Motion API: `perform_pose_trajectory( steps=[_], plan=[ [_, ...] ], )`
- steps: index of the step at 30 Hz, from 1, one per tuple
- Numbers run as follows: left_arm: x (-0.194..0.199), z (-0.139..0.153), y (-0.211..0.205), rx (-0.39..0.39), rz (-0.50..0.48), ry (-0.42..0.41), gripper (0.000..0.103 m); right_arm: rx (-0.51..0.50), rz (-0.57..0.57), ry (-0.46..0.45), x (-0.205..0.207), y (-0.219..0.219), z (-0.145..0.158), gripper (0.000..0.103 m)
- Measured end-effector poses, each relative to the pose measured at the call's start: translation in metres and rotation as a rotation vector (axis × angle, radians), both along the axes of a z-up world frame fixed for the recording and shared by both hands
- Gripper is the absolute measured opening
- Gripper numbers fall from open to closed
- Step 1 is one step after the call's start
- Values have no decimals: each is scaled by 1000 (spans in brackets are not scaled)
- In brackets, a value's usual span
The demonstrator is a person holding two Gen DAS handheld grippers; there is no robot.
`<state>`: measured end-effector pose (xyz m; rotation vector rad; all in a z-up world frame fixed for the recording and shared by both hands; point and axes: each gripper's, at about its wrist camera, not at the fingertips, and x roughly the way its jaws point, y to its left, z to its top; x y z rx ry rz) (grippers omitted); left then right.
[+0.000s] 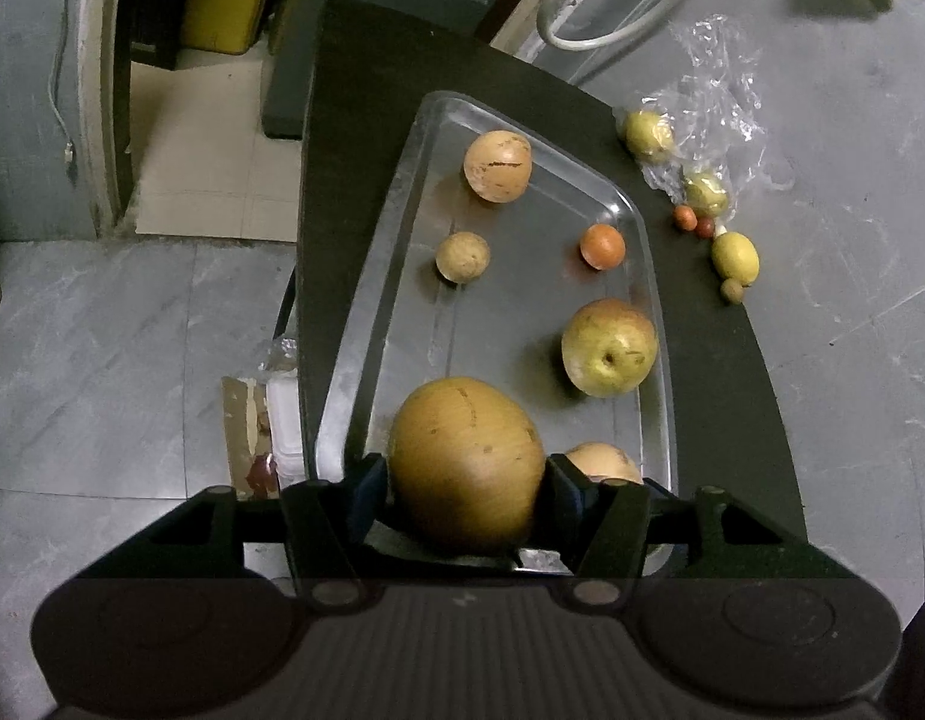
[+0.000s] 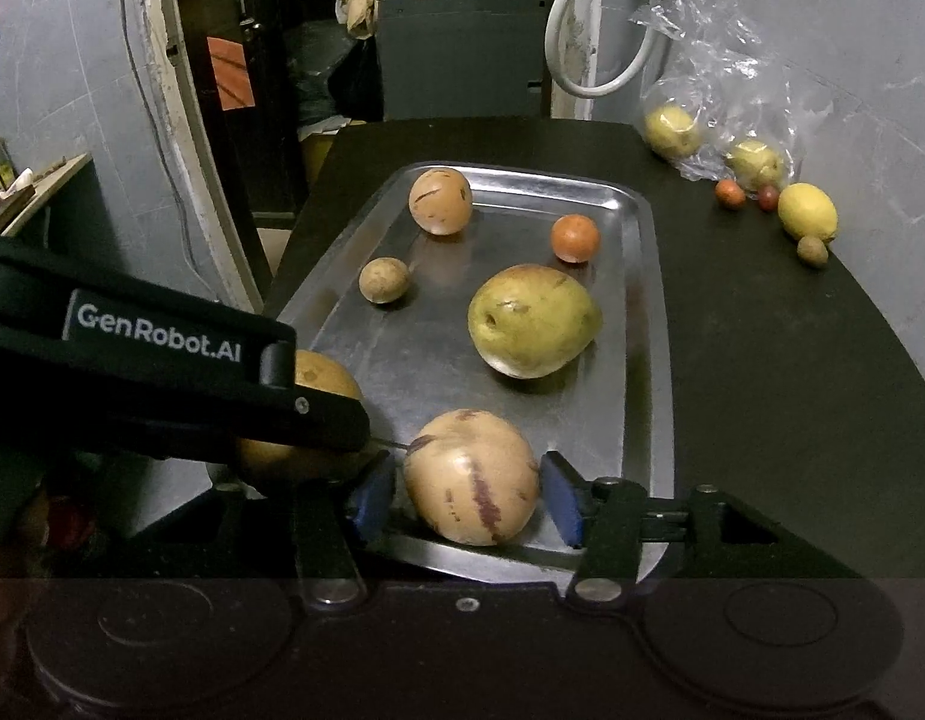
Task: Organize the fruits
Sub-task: 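Open the left tool to drop the brown fruit while the right tool releases the melon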
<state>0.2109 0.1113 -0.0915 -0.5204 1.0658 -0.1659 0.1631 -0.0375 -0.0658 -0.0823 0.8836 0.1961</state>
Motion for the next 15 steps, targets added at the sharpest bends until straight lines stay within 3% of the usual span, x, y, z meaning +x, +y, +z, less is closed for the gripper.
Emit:
perform_pose_trajectory(
  steps=[5, 15],
  plan=[
    [-7, 11, 1, 17, -6, -28, 80, -15, -7, -25, -5, -4, 5, 78],
    [-25, 31, 0, 89, -51, -73, 96, -61, 57, -91, -23, -1, 16, 98]
  ],
)
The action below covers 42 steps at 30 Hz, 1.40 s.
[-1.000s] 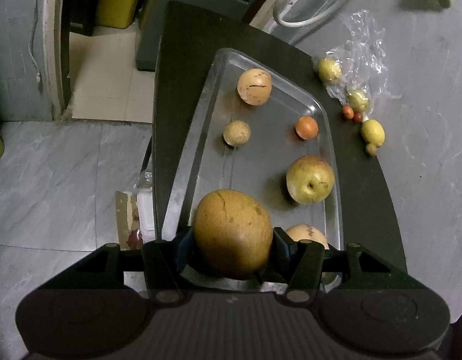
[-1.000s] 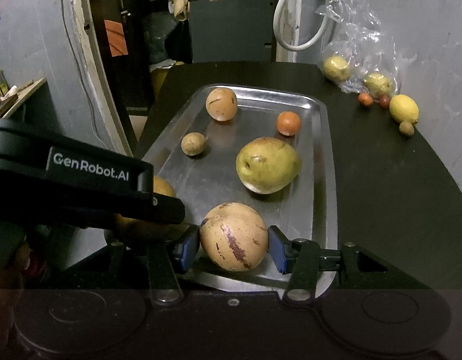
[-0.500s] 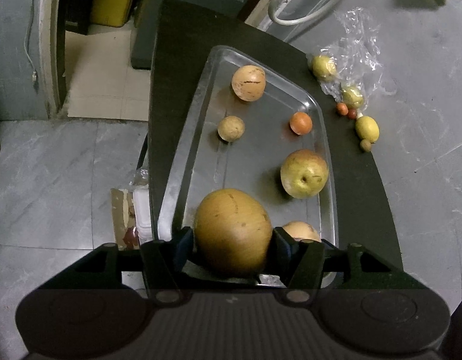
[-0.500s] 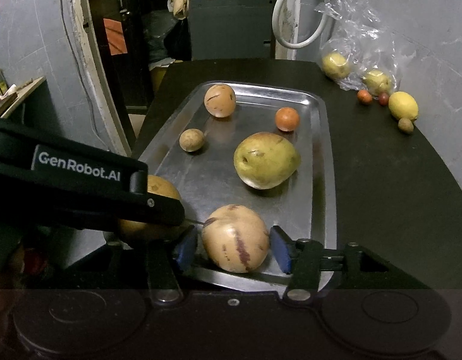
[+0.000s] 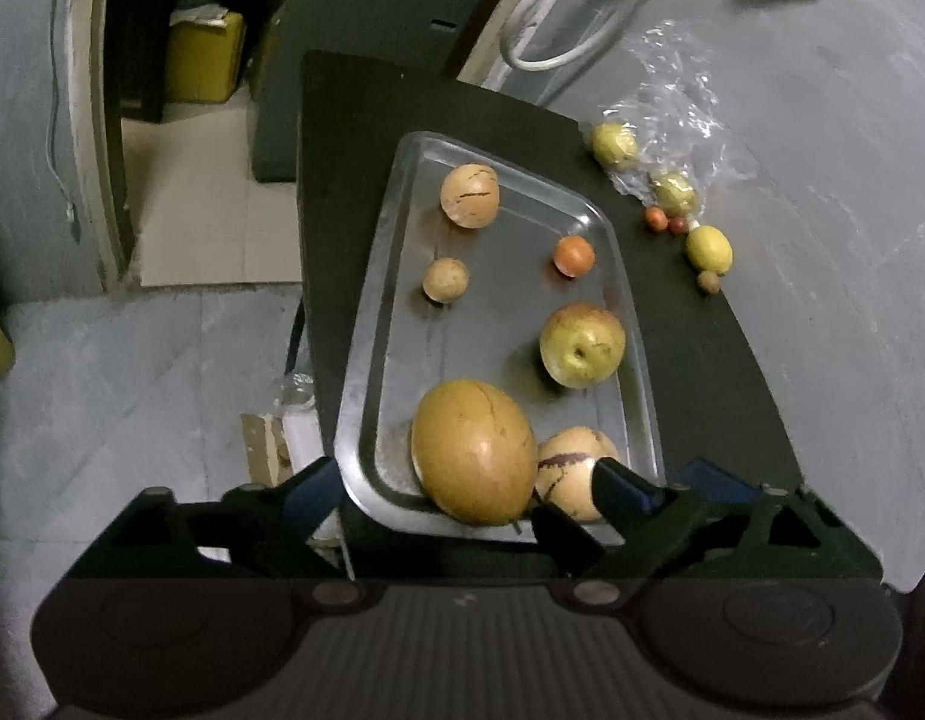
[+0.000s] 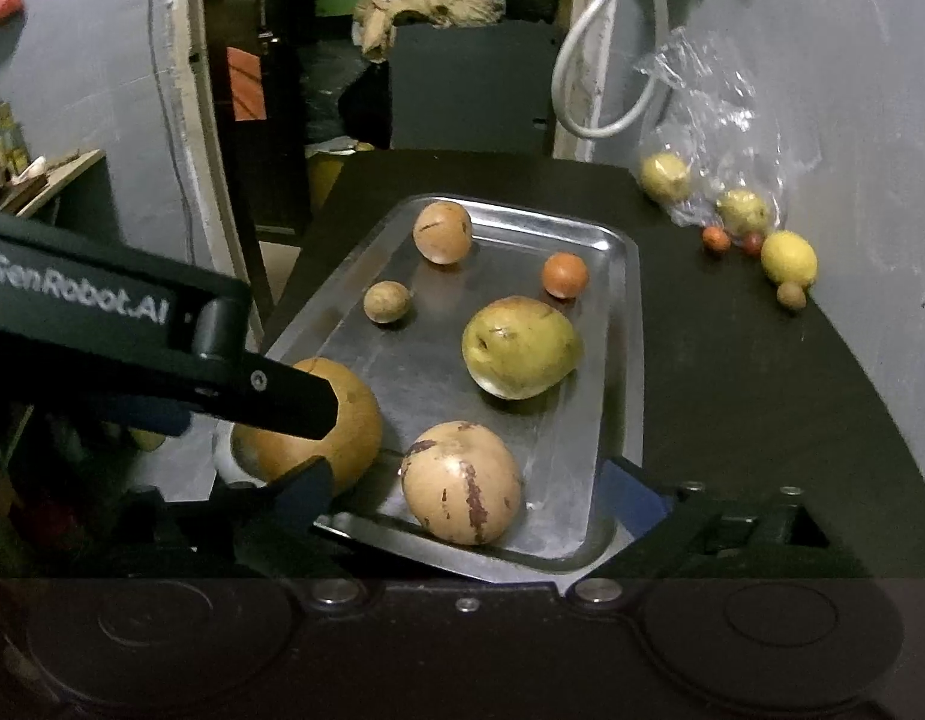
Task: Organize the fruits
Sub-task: 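Open the left tool to drop the brown fruit while the right tool releases the melon, then lift both open tools up and away from the tray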
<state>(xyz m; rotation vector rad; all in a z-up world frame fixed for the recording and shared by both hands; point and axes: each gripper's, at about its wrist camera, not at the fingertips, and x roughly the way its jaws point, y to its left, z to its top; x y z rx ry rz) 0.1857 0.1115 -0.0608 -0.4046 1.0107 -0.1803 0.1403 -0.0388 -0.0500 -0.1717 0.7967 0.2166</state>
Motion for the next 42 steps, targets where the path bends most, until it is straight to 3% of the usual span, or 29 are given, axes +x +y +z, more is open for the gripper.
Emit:
perform_pose_trajectory(
  steps=[9, 14, 28, 42],
  plan=[
    [-21, 5, -9, 102, -78, -28, 102, -33, 3, -27, -17, -11, 6, 102],
    [-25, 1, -11, 118, -88, 5, 102, -32, -62, -21, -20, -27, 7, 102],
    [-29, 11, -42, 291, -185, -20, 102, -59, -243, -34, -16, -63, 3, 102],
    [-18, 22, -86, 336, -247, -1, 102, -47, -295, -40, -12, -96, 0, 102]
  ],
)
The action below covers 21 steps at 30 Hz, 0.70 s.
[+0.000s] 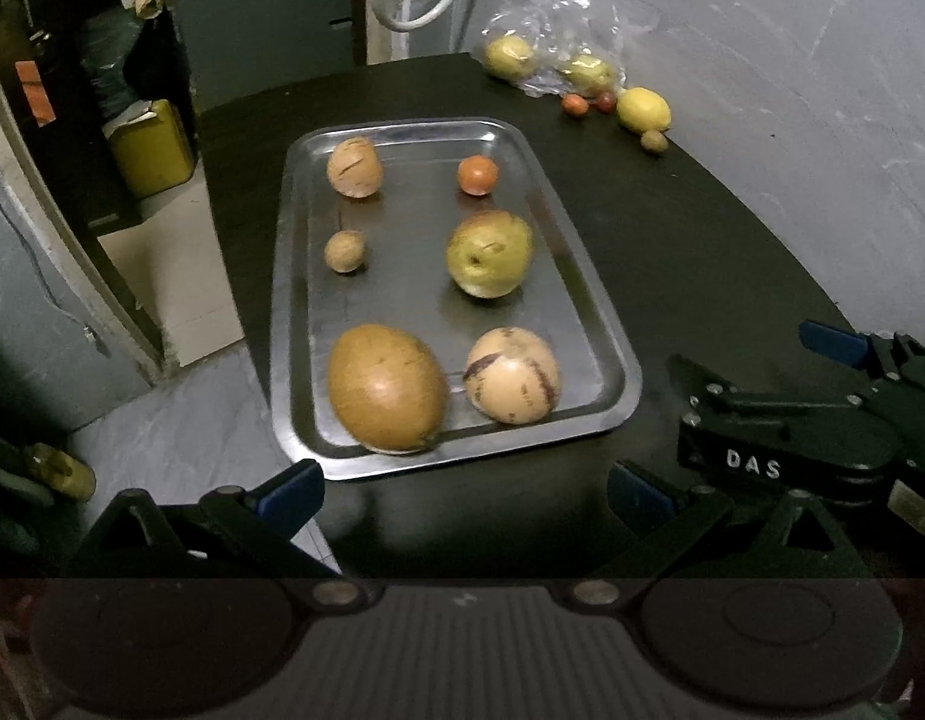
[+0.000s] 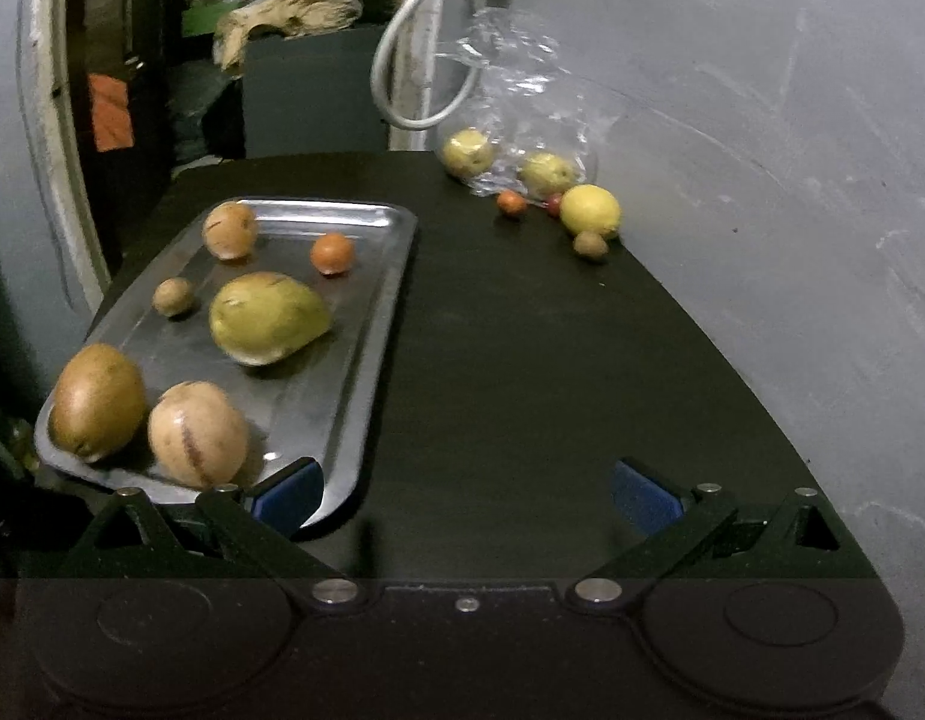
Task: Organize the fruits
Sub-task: 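Lift both open tools up and away from the tray, then move both tools back toward the lemon and remaining small fruits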
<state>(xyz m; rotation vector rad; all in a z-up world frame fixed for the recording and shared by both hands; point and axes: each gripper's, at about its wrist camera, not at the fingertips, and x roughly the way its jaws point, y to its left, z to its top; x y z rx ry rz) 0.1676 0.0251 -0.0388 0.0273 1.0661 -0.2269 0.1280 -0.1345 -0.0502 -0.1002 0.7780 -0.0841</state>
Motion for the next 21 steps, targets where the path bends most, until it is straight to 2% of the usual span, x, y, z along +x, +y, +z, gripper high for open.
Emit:
perform_pose_trajectory(
  steps=[7, 13, 17, 21],
  plan=[
    [10, 8, -25, 44, -24, -2, 102, 49, -61, -12, 11, -23, -5, 102],
    [23, 12, -41, -22, 20, 3, 102, 63, -104, -34, 23, -51, -8, 102],
    [37, 11, -53, 2, 39, 7, 102, 40, -103, -61, 32, -67, -8, 102],
    [58, 11, -66, -9, 60, 14, 102, 22, -73, -83, 44, -82, -7, 102]
  ],
)
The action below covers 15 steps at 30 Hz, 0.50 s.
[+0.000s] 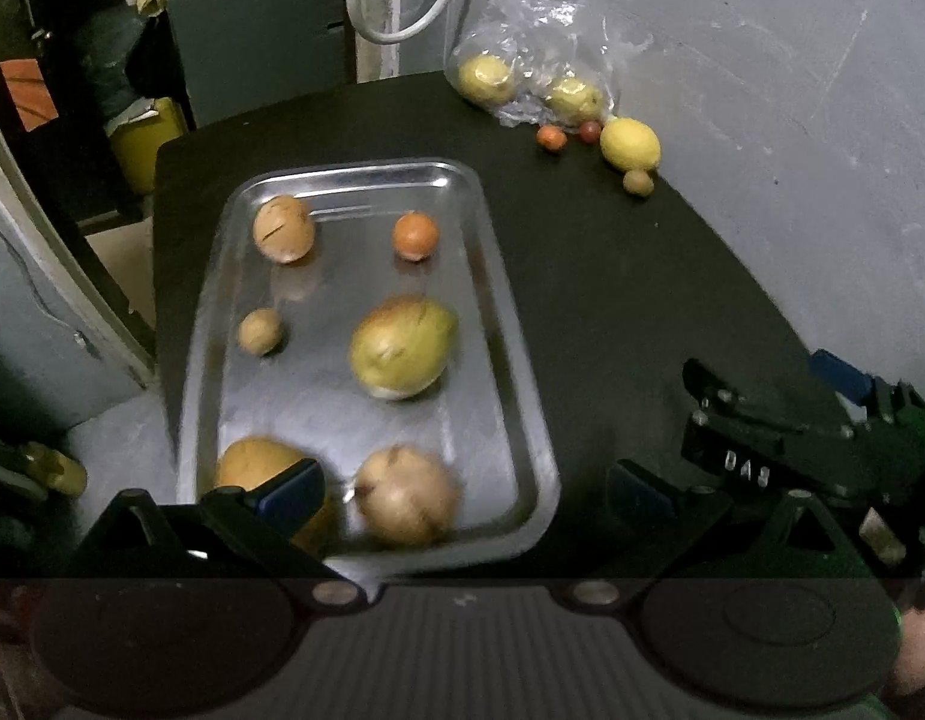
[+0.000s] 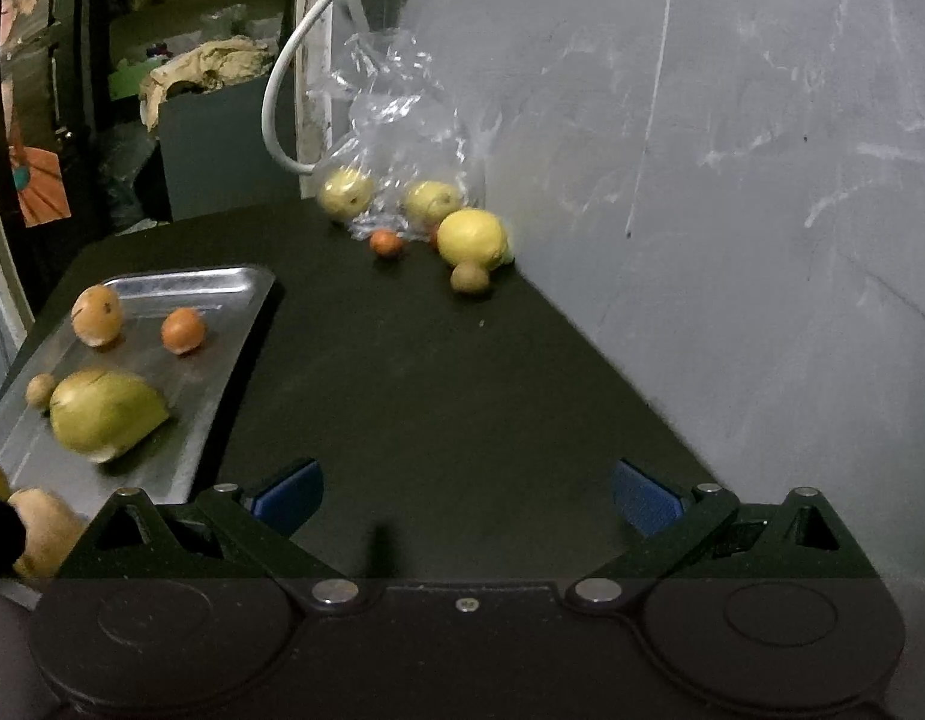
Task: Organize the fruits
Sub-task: 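Move both tools back toward the lemon and remaining small fruits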
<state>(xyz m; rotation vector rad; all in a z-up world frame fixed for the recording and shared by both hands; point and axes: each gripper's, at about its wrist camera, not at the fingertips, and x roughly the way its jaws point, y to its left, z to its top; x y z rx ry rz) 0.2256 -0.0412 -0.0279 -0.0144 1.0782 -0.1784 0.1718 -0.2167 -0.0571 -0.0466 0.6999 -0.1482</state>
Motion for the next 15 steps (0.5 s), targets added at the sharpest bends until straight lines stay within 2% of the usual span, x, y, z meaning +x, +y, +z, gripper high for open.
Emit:
perform_pose_trajectory(
  steps=[9, 15],
  plan=[
    [44, 5, -42, -32, 1, -30, 102, 18, 60, 50, 24, -20, -10, 102],
    [83, 6, -53, -40, -13, -55, 102, 5, 104, 77, 47, -25, -13, 102]
  ],
)
